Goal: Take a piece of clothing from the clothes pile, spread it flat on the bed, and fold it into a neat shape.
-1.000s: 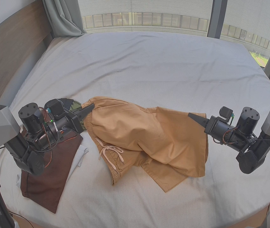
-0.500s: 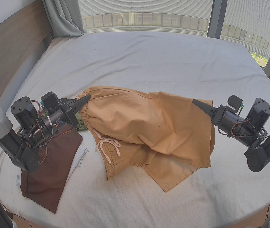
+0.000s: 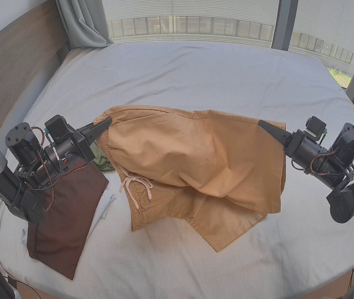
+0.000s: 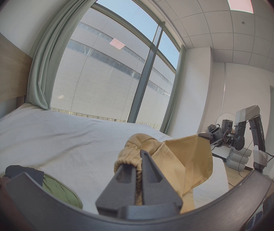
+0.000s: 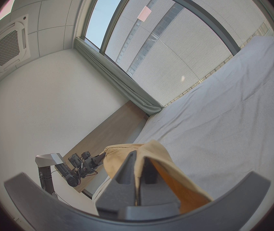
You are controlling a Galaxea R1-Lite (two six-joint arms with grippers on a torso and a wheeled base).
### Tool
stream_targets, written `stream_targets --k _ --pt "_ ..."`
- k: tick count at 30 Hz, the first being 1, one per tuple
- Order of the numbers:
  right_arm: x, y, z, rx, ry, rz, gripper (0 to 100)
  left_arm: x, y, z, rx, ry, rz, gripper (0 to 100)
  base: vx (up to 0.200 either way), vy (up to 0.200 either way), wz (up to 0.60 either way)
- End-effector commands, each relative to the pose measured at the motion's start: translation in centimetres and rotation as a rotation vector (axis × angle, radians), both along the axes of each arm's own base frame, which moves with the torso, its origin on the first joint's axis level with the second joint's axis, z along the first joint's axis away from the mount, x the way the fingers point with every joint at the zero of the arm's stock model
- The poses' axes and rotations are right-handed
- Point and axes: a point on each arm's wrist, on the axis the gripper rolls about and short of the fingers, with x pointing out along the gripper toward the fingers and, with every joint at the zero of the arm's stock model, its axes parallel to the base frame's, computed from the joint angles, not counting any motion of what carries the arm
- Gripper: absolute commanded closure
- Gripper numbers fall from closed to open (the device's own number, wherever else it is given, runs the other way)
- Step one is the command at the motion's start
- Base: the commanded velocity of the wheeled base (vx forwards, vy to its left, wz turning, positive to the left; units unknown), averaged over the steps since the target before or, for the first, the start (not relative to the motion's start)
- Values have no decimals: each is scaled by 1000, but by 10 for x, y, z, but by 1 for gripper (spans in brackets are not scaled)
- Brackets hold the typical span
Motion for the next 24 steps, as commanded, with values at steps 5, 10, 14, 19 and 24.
stream_targets --k 5,10,14,19,24 --pt "-2 0 4 3 -14 6 100 -16 23 14 -8 -4 -18 100 0 0 0" --pt "-3 7 4 5 -16 25 100 -24 25 17 -12 -1 -23 100 0 0 0" --pt "-3 7 4 5 -16 22 100 -24 24 16 -10 4 -24 100 0 0 0" --pt "0 1 5 7 -20 5 100 -18 23 10 -10 20 -22 100 0 0 0" --pt "1 -3 6 8 -22 -7 100 -12 21 2 -5 36 -26 100 0 0 0"
